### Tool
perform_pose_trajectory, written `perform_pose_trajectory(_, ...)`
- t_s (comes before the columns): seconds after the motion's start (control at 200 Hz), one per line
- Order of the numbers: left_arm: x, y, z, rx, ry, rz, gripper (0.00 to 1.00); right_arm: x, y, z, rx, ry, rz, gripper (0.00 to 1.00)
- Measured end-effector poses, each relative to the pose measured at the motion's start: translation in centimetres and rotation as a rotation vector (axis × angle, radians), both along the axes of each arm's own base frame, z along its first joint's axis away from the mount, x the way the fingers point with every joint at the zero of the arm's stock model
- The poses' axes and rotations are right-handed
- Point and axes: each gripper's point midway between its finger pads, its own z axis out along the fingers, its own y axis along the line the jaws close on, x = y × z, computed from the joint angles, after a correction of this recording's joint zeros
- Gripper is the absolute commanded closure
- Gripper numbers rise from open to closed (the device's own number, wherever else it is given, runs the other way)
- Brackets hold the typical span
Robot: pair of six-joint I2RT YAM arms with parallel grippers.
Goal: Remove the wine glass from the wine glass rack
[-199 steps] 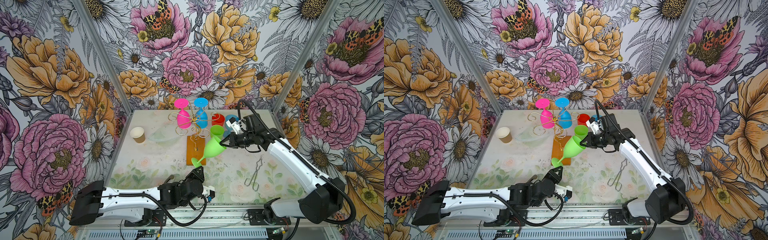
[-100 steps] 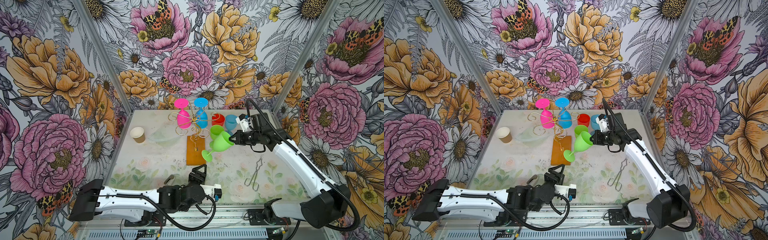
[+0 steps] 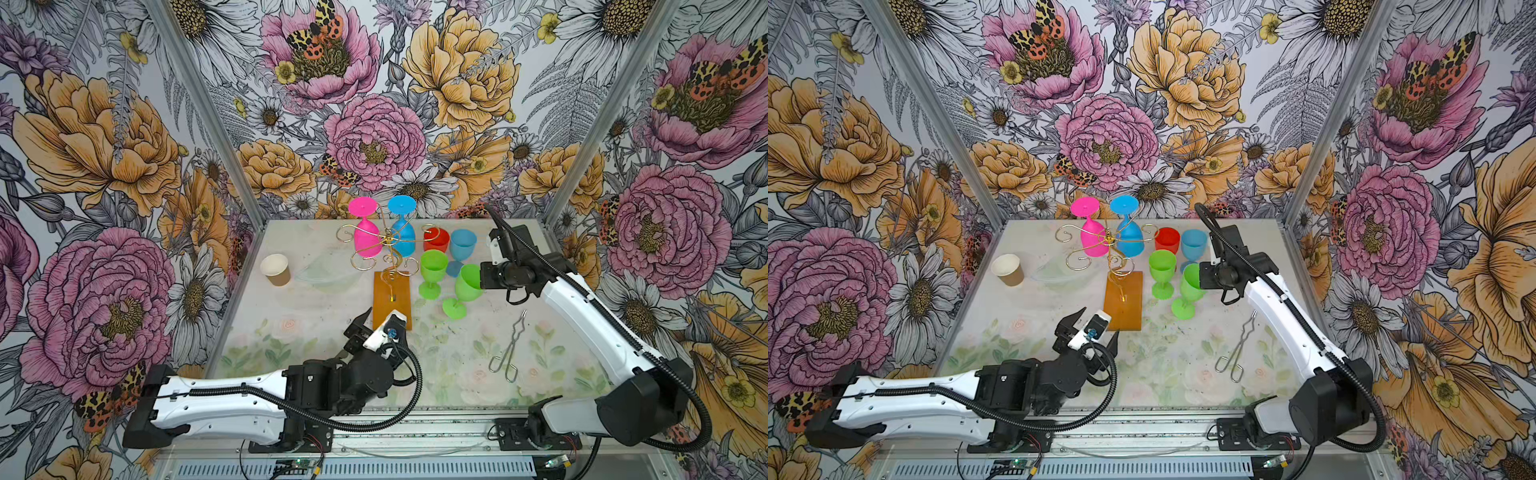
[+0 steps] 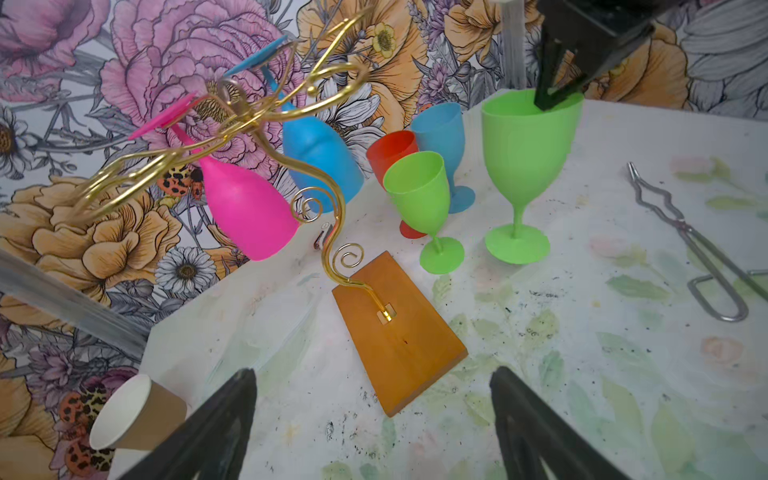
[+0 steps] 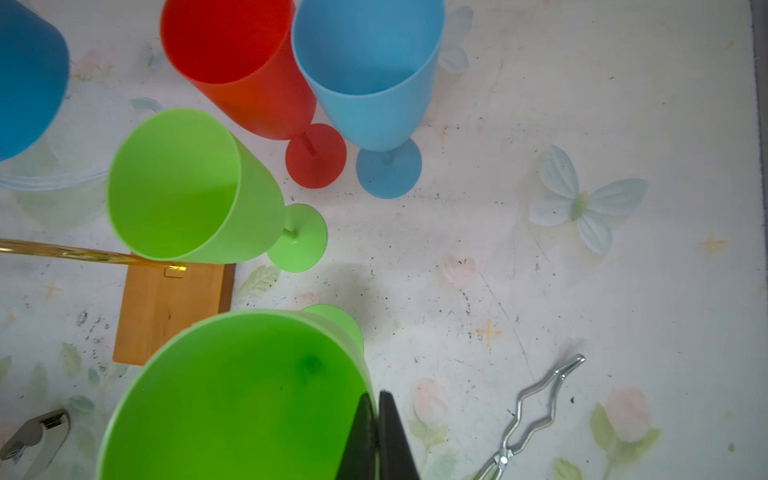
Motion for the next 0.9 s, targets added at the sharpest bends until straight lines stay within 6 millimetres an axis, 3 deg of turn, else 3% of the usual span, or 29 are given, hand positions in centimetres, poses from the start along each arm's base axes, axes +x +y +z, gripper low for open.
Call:
perform_pose_trajectory(0.2, 1.9, 4.6, -0.2, -0.159, 0.095, 0.128, 0.11, 3.1, -0.7, -2.0, -0.089, 0.023, -0.031, 1.00)
perform_pose_trajectory(0.43, 3.2, 8.6, -1.0, -0.248, 0.184, 0.221, 0.06, 6.2, -0.5, -2.5, -0.117, 0.008, -0.036, 1.00)
perform_pose_trajectory(0.611, 3.6, 11.9, -1.1, -0.332, 0.223, 0.283, 0.05, 7.5, -0.2, -2.9, -0.121, 0.001, -0.035, 1.00)
perform_pose_trajectory(0.901, 4.7, 14.0, -3.5, -0.362, 0.337, 0.356, 0.04, 8.3, 0.4, -3.4, -0.109, 0.003, -0.024, 1.00)
